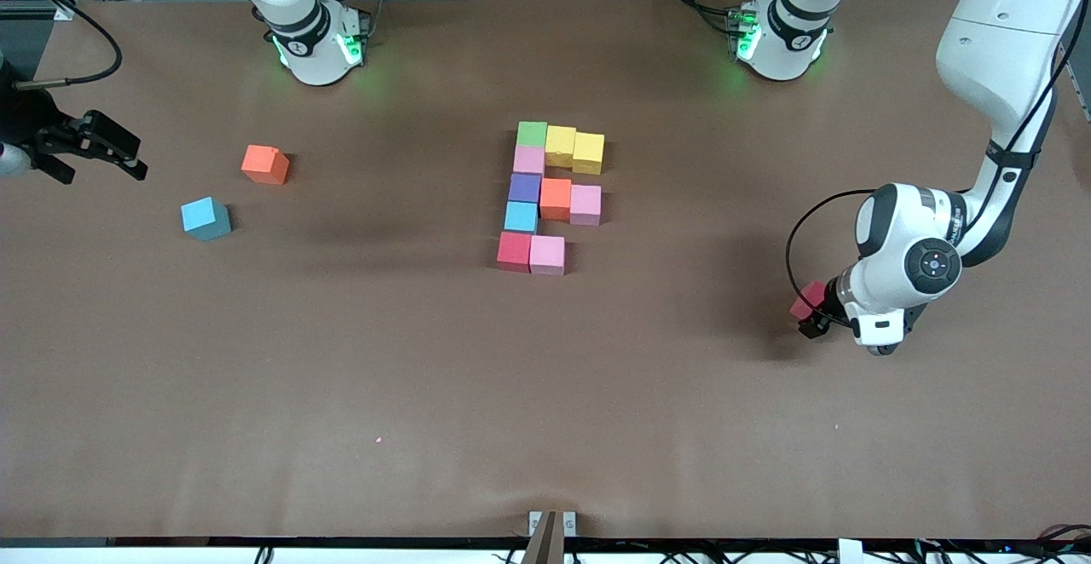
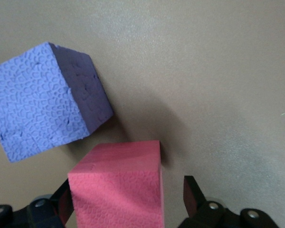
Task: Arrange 11 blocks into digit 3
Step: 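Grasp the red cube beside the purple cube with the left gripper, then carry the red cube to the digit shape with the left gripper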
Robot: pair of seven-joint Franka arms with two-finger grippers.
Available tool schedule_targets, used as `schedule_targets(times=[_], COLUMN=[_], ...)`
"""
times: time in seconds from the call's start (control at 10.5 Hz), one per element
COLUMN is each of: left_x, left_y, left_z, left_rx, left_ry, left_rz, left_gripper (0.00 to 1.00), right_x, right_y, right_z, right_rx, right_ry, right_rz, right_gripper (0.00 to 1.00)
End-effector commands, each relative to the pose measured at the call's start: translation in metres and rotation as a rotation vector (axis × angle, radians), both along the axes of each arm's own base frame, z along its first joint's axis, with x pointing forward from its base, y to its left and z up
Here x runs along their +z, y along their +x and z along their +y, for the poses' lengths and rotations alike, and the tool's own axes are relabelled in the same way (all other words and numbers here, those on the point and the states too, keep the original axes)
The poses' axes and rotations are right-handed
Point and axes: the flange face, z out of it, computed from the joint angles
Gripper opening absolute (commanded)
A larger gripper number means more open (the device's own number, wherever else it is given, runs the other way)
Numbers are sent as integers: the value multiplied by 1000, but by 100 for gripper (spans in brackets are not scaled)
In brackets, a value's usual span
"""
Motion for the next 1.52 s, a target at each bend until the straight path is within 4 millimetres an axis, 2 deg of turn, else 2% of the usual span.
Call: schedule_targets(times=[0.0, 0.1, 0.19, 0.29, 0.38, 0.67, 1.05, 1.43], left_x=[-3, -2, -1, 0, 4, 18, 36, 44], left_y=[-1, -1, 0, 0, -1, -9, -33, -58], left_z=[0, -3, -8, -17, -33, -103, -200, -291], left_rx=[-9, 7, 44, 66, 97, 235, 381, 509], left_ry=[10, 5, 8, 11, 14, 25, -37, -75], left_rz=[-12, -13, -17, -20, -24, -54, -54, -47], left_gripper=[46, 29, 20, 17, 16, 15, 15, 14], right_x=[2, 3, 3, 3, 3, 3, 2, 3], right_y=[-4, -5, -5, -5, -5, -5, -4, -5], right_z=[-3, -3, -3, -3, -3, -3, -3, -4], right_rx=[2, 2, 2, 2, 2, 2, 2, 1], right_ry=[-10, -10, -10, -10, -10, -10, -11, -10], right_rz=[-1, -2, -1, -1, -1, -2, -4, -2], right_gripper=[100, 100, 100, 100, 100, 100, 100, 100])
